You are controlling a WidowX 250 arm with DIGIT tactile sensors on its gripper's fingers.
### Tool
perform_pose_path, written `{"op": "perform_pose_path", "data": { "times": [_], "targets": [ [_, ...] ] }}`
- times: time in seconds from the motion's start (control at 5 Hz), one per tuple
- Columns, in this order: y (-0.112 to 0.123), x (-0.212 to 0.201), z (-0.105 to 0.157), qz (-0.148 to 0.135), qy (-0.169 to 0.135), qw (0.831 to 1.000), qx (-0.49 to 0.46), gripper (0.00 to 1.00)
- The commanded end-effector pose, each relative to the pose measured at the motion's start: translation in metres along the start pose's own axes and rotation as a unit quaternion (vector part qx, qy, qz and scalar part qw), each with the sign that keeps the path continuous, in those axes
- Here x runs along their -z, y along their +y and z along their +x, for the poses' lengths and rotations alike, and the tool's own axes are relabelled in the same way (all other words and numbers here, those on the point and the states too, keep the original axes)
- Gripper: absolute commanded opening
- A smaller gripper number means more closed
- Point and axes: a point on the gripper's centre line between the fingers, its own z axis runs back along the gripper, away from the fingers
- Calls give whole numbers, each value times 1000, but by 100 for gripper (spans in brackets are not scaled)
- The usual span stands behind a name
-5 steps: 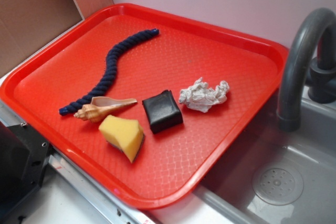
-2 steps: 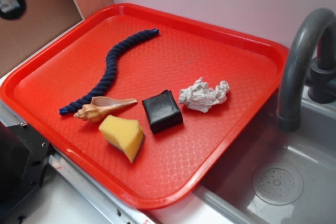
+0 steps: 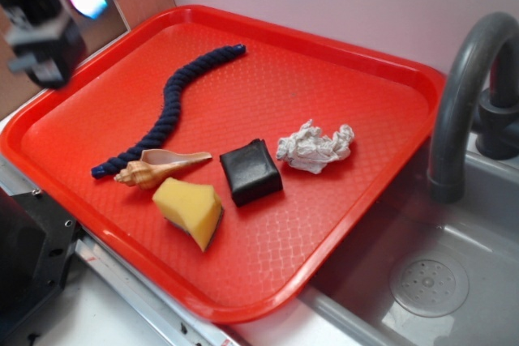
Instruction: Grab the green sponge.
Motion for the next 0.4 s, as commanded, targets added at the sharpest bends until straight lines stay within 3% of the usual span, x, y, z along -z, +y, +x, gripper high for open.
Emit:
{"op": "perform_pose_path", "data": {
  "times": [0.0, 0.2],
  "targets": [
    [-9, 41, 8, 4, 26, 998, 48, 100],
    [-12, 62, 11, 4, 49, 998, 49, 100]
  ]
}}
